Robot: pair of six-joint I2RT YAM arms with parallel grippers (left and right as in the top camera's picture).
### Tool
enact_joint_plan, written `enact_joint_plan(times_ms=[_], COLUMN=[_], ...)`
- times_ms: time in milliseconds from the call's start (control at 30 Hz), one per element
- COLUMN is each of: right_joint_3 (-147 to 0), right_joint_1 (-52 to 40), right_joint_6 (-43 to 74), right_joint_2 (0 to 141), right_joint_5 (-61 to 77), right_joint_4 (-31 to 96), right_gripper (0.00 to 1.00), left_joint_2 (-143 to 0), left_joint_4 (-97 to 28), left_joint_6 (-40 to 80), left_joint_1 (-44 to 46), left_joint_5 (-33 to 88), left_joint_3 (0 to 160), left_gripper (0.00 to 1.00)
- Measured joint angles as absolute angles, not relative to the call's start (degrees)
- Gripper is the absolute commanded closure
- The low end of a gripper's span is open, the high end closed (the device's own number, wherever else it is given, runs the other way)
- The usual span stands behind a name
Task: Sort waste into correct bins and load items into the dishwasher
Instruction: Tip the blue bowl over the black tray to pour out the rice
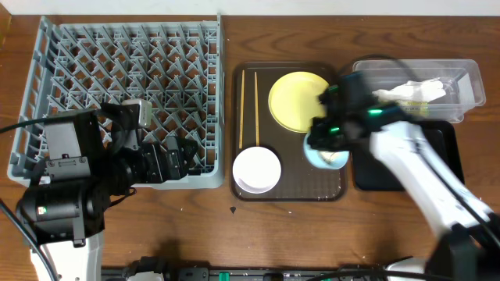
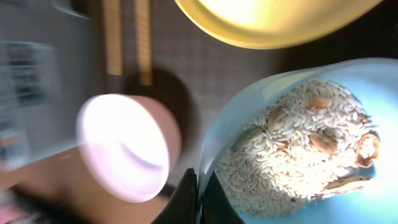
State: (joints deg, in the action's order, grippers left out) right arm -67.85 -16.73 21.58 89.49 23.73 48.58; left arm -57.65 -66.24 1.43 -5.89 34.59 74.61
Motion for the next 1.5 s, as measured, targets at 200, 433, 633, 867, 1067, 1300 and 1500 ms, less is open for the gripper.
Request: enact_joint_plan(times_ms=[200,433,633,867,1067,1300,1500], right_joint_3=[-67.85,-63.72,-55.29,-52.82,-51.27,-50.76,-50.74], right_joint_1=[-2.37,11.9,21.06,29.5,30.57,30.57,30.57], right_joint_6=[11.66,4.51,-0.97,-4.8,-7.07,-7.99,-8.08], right_joint_2=[86.37,88.58,92.2,92.49,92.47,92.47,92.47], right_joint_5=[35.33,44.12,62.33,72.95,75.94,76.88,79.0], right_joint_4=[53.93,51.46,41.71,39.9,39.55,39.57,39.31], right_gripper=[0.99,0.99,0.99,0.99,0.99,0.99,0.99], left_joint_2=[-57.87,-57.91,-57.91,-57.95,-57.95,-57.95,-57.95], left_joint_4=[-66.24,-66.22,-66.24,-66.24,-66.24,-66.24,-66.24], left_joint_6=[1.43,1.43,1.45,1.45,1.45,1.43,1.43], left_joint_1=[-5.87,-5.87,-5.87,-5.87,-5.87,-5.87,-5.89], left_joint_5=[34.59,34.57,34.59,34.57,34.57,34.59,34.57], left_joint_3=[74.61,74.61,74.61,74.61,74.61,74.61,74.59], left_gripper=[0.02,0.02,0.02,0.02,0.02,0.02,0.02])
